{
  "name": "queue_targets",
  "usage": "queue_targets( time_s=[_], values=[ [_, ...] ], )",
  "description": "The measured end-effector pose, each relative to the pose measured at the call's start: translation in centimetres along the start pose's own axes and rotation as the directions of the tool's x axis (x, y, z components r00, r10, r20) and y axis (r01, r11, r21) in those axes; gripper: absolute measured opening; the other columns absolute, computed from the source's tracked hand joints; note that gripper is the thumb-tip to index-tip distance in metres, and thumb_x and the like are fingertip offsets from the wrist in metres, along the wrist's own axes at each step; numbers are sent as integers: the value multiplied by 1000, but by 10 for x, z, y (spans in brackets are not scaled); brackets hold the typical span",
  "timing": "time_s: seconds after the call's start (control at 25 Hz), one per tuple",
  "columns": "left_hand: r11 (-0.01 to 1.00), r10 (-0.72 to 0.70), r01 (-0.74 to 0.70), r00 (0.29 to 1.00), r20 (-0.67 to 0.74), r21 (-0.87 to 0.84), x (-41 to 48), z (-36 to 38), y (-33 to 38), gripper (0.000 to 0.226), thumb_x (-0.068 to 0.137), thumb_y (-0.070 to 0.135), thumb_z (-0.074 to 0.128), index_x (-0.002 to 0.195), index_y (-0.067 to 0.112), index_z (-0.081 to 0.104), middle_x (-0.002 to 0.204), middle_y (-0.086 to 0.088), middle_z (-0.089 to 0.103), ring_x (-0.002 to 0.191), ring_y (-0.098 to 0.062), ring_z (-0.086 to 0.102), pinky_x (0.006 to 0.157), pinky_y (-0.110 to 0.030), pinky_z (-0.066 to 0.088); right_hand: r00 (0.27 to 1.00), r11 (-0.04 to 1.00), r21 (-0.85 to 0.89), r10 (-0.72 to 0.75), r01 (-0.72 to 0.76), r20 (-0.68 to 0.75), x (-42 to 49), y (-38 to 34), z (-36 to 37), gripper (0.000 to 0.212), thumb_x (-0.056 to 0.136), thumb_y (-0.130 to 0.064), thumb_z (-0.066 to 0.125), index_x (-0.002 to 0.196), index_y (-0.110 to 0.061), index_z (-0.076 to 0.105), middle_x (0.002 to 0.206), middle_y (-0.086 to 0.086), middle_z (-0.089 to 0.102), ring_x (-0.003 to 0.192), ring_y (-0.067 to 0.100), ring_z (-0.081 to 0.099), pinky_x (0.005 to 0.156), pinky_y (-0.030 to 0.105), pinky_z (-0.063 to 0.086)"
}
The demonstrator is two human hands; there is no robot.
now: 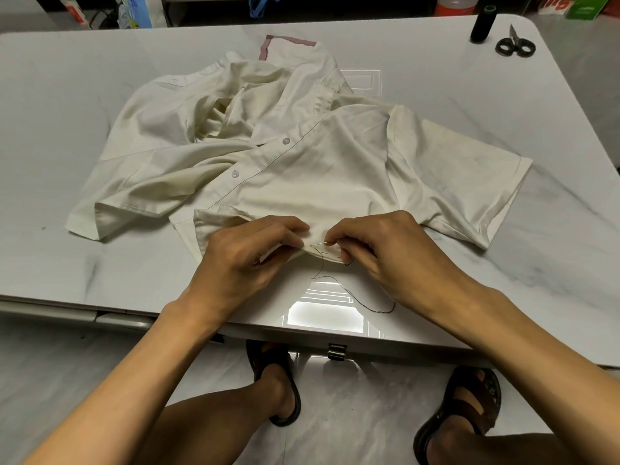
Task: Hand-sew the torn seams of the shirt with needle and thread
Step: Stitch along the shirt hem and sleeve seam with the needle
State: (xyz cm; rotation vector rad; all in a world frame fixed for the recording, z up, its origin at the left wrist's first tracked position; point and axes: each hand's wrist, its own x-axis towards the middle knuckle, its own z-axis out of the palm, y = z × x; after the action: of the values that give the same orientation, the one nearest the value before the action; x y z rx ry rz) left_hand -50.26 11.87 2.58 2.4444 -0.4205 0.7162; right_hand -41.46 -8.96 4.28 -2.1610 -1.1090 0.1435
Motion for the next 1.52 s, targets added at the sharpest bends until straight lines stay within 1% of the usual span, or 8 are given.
queue_targets(
  time_s=[0.36, 0.52, 0.88, 1.08, 1.16, 1.24, 1.32, 1.52],
  values=[
    [1000, 0, 0, 1000, 0, -2, 0, -1, 0, 6, 85, 3, 75, 82, -2, 73, 101, -6, 75, 96, -11, 70, 78, -28, 56, 1000, 1000, -15, -4, 4, 10, 2, -1, 1, 16, 91, -9, 63, 98, -18, 73, 70, -10, 65, 65, 3, 55, 67, 5, 35],
    [1000, 1, -1, 1000, 1, 1, 0, -1, 0, 5, 84, 3, 75, 82, -2, 73, 102, -6, 75, 97, -10, 70, 79, -27, 55, 1000, 1000, -6, -9, 9, 2, 1, 0, 1, 18, 90, -6, 63, 99, -17, 73, 69, -9, 65, 69, 5, 57, 67, 8, 38],
    [1000, 3, -3, 1000, 9, 2, 0, -1, 0, 6, 85, 4, 74, 83, 0, 73, 102, -5, 75, 96, -11, 70, 78, -27, 56, 1000, 1000, -11, -9, 9, 18, 3, -1, 1, 17, 91, -9, 61, 99, -19, 73, 69, -8, 66, 64, 3, 53, 65, 10, 39],
    [1000, 19, -19, 999, 27, 7, 0, -2, -2, 5, 86, 5, 74, 85, 0, 74, 103, -5, 75, 96, -11, 70, 79, -26, 55, 1000, 999, -35, -12, 12, 24, 4, -1, 2, 22, 87, -2, 64, 97, -19, 73, 69, -7, 67, 64, 5, 60, 64, 17, 43],
    [1000, 27, -27, 999, 30, 13, 1, -2, -2, 5, 87, 5, 74, 86, 0, 75, 102, -5, 75, 95, -11, 71, 79, -26, 55, 999, 998, -50, -26, 27, 18, 5, 0, 3, 23, 85, -1, 65, 96, -19, 74, 69, -5, 68, 65, 9, 62, 64, 22, 46],
    [999, 42, -42, 999, 35, 18, 2, -2, -3, 8, 89, 8, 73, 87, 0, 75, 99, -5, 76, 93, -10, 70, 77, -25, 55, 998, 995, -79, -52, 53, 20, 7, 0, 4, 24, 82, 1, 65, 94, -19, 74, 70, -3, 69, 65, 13, 64, 63, 29, 49],
    [998, 55, -56, 998, 33, 20, 3, -3, -3, 13, 89, 13, 71, 89, 0, 76, 92, -5, 77, 87, -8, 69, 73, -24, 54, 996, 991, -105, -85, 87, 30, 9, 0, 4, 28, 78, 5, 66, 92, -19, 74, 70, -3, 69, 63, 15, 63, 61, 30, 51],
    [998, 57, -58, 998, 35, 10, 10, -3, 3, 17, 87, 17, 70, 86, 1, 77, 78, -3, 76, 77, -9, 66, 64, -16, 48, 988, 983, -93, -153, 155, 34, 11, -2, 0, 27, 74, -6, 57, 88, -21, 73, 72, -5, 68, 64, 15, 62, 57, 35, 51]
  ],
)
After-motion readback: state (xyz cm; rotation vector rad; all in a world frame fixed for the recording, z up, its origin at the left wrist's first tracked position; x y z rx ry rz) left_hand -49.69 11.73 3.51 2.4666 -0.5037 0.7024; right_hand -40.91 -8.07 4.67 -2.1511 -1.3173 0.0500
